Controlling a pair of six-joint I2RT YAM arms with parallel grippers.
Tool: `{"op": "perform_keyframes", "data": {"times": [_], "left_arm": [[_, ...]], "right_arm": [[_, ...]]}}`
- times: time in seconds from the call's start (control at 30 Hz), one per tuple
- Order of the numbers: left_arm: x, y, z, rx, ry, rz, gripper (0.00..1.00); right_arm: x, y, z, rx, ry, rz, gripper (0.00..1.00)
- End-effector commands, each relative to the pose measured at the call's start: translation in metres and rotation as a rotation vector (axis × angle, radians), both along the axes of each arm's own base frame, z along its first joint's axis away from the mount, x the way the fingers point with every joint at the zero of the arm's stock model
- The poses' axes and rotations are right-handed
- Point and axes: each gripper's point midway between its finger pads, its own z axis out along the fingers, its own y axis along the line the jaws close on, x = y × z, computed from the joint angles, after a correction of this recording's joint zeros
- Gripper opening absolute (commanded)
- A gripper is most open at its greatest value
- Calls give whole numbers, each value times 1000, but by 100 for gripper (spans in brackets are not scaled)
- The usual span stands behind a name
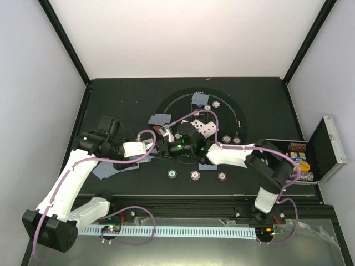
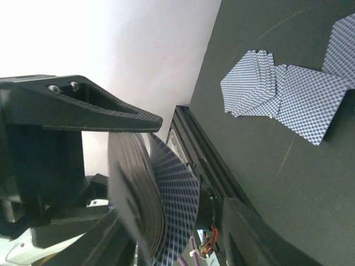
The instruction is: Distribute texas hold em gaming equipment
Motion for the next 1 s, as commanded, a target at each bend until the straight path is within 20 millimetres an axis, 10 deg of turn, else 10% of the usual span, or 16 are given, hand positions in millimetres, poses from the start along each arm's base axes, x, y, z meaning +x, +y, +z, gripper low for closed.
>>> {"op": "perform_keyframes", "data": {"times": [0.0, 0.23, 0.43, 0.63, 0.83, 0.97], "left_arm": [[4, -6, 16, -45, -56, -15, 2], [5, -7, 14, -49, -46, -14, 2], [4, -5, 10, -37, -45, -14, 2], [5, -5, 9, -34, -48, -13, 1], [5, -4, 9, -32, -44, -11, 1], [5, -4, 9, -31, -45, -9, 2]], "right_arm": [[9, -27, -28, -113, 41, -82, 36], [16, -37, 0, -80, 1, -104, 2], [36, -67, 12, -64, -11, -164, 1], [104, -154, 2, -176, -55, -357, 1], [178, -260, -53, -454, -30, -567, 1], [212, -297, -77, -540, -1, -623, 1]]}}
